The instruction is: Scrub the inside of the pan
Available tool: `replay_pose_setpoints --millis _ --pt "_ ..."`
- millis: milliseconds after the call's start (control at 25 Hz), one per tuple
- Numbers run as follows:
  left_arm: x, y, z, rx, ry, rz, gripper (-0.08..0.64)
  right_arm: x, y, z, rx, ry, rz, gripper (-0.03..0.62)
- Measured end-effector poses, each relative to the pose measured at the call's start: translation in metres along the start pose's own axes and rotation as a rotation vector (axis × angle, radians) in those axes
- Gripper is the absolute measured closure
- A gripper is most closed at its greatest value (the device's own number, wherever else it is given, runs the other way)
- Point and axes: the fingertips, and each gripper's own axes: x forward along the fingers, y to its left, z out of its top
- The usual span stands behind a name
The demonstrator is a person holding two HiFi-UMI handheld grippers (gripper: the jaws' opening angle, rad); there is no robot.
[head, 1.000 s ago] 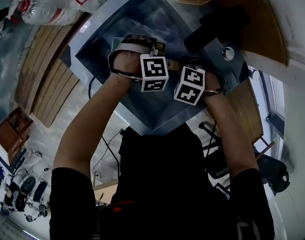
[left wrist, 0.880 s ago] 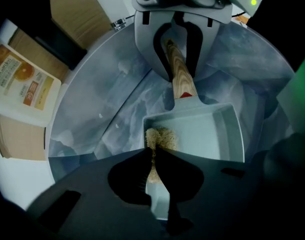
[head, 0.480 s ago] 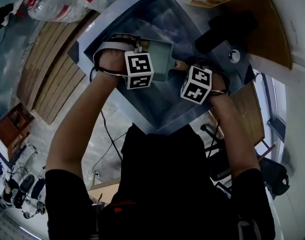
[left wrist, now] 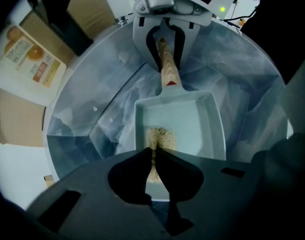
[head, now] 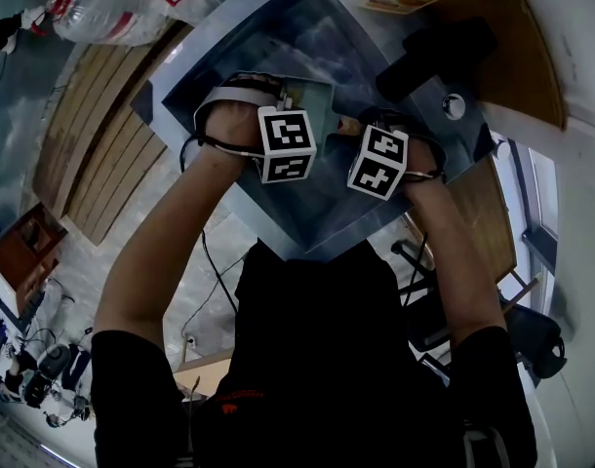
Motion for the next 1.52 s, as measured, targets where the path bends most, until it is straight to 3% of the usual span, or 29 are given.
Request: replay_pose_setpoints --millis 240,520,760,1000,1080,1360,1520 --pt "0.0 -0.022 0.04 0.016 -0.039 -0.017 0.523 0.0 0.0 0.0 0.0 -0.014 0.003 0.446" --pt "0.008 -0.021 0.059 0.027 -0.025 -0.015 0.523 -0.001 0.0 0.0 0.002 -0.018 0.002 0.446" --pt "0.01 -0.026 0.046 0.054 0.014 -0.024 0.525 -0.001 0.0 0.0 0.004 -0.023 0.002 0.446" --pt "0.014 -0.036 -0.013 0.023 0.129 -0.097 0.525 0.0 0.0 -0.001 0.005 -0.019 0.001 0.446" --pt "0.012 -0.039 -0.027 -0.006 0.133 -0.125 0.525 -0.001 0.0 -0.001 0.006 -0.016 0.0 0.446" --pt "0.014 -0.039 -0.028 -0.015 0.138 -0.131 0.525 0.0 -0.001 0.0 0.008 -0.009 -0.005 0.448" --pt "-0.001 -0.042 -0.012 -0.003 0.099 -0.115 0.525 0.0 0.001 0.0 0.015 -0.012 -0.006 0.448"
